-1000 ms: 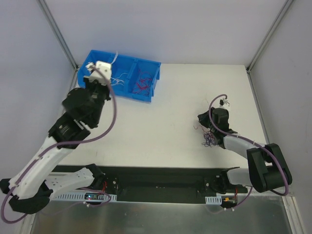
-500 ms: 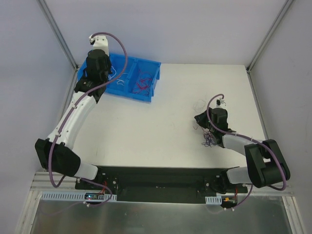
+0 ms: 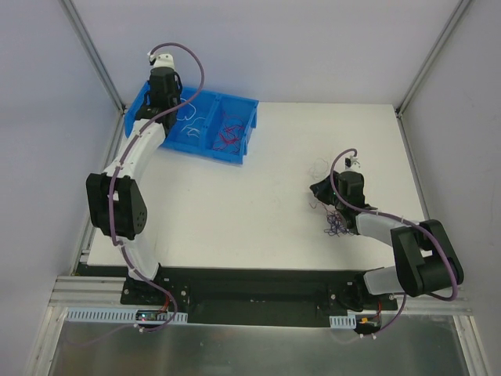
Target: Untangle the cables
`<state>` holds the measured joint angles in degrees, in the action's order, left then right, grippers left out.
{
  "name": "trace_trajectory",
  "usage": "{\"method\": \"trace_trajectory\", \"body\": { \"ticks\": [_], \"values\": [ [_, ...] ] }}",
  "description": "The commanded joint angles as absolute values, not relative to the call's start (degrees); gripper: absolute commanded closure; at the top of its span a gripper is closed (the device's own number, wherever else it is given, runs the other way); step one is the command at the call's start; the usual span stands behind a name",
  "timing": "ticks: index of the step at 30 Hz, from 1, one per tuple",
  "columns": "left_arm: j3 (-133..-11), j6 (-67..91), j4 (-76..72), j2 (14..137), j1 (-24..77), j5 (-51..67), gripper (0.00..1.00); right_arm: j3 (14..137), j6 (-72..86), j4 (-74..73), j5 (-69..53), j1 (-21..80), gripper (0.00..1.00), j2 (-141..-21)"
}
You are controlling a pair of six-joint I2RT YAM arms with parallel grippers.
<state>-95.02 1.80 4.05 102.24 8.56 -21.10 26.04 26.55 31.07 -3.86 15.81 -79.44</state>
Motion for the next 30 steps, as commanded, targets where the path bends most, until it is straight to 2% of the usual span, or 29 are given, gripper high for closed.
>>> {"method": "trace_trajectory", "body": {
  "ticks": [1,11,28,30],
  "values": [
    [-96.6,5.2,2.2,102.7,8.5,-19.2,1.00,28.3,25.8,33.5,-4.9,15.6,1.00,-80.0],
    [-102.6,11.4,9.7,109.1,6.9,-14.9,1.00,28.1,26.0,33.6,-6.0,15.0,0.99,-79.7],
    [-99.3,13.5,14.7,117.7,6.9,-7.8,1.00,27.6,27.5,35.6,-8.6,13.5,1.00,-80.9],
    [-99.5,12.7,15.4,116.6,7.0,-8.0,0.94,27.2,27.6,36.3,-8.5,13.5,0.99,-80.7]
  ]
}}
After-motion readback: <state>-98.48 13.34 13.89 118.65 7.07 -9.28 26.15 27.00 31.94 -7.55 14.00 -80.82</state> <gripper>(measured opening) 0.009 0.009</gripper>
